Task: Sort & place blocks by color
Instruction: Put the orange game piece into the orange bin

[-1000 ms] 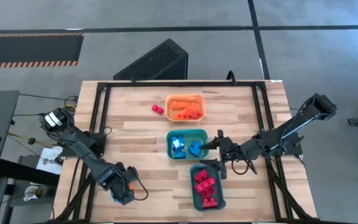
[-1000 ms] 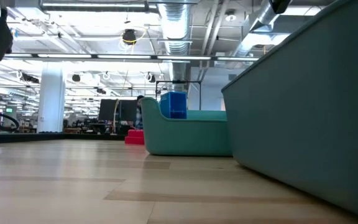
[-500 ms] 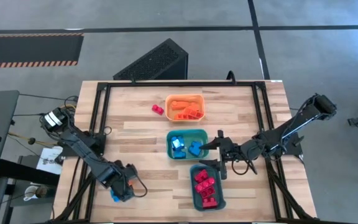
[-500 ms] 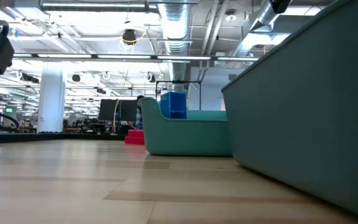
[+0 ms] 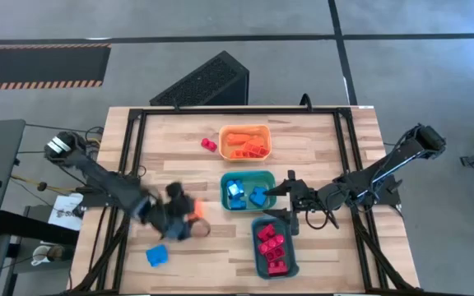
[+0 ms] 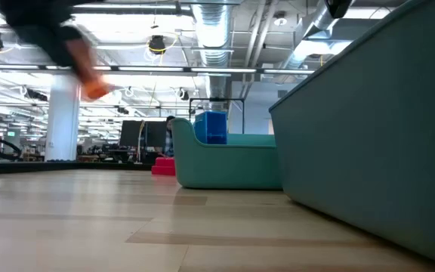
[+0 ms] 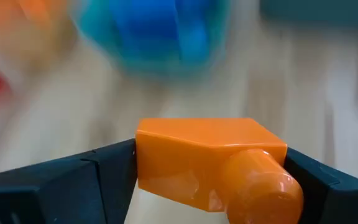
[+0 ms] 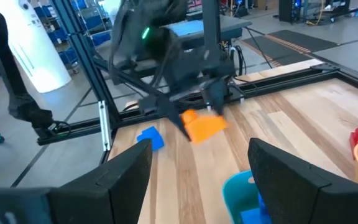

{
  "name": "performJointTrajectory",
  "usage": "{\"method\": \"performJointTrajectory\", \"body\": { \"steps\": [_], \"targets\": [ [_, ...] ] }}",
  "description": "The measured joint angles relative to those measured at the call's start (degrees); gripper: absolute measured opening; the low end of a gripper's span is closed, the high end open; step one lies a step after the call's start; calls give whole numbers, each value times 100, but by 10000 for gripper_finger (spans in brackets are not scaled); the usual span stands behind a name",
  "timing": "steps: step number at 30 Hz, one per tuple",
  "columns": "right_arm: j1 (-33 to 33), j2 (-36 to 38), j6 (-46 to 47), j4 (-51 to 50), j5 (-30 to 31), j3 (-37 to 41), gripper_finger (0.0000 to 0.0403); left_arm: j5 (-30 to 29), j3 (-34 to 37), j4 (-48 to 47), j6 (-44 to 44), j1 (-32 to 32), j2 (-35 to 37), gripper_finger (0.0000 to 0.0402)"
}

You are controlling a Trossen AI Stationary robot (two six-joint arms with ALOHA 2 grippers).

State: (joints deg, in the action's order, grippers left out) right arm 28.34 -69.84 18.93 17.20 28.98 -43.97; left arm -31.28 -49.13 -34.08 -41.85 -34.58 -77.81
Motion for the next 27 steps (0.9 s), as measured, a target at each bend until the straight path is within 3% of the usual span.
{"method": "performJointTrajectory", "body": {
  "steps": [3, 6, 9, 14, 18, 23, 27],
  "targets": [
    [-47, 0, -44, 8, 0, 0, 286, -111, 240, 1394, 1472, 718, 472, 266],
    [-73, 0, -100, 15, -7, 0, 286, 514, 488, 2899, 2844, 1602, 709, 266],
    [-75, -2, -186, 7, -22, 0, 286, 1279, 554, 3714, 3509, 2686, 699, 266],
    [-75, -2, -278, 23, -22, 2, 286, 2657, 552, 4702, 3698, 4316, 166, 266],
    [-75, -2, -296, 12, -22, 2, 286, 3356, 316, 4897, 3636, 5111, -505, 266],
    [-75, -2, -297, -81, -40, 4, 286, 3726, -119, 4818, 3444, 5572, -1331, 266],
    [-75, -2, -292, -137, -42, 4, 286, 3539, -529, 4292, 3440, 5692, -1712, 273]
  ]
}}
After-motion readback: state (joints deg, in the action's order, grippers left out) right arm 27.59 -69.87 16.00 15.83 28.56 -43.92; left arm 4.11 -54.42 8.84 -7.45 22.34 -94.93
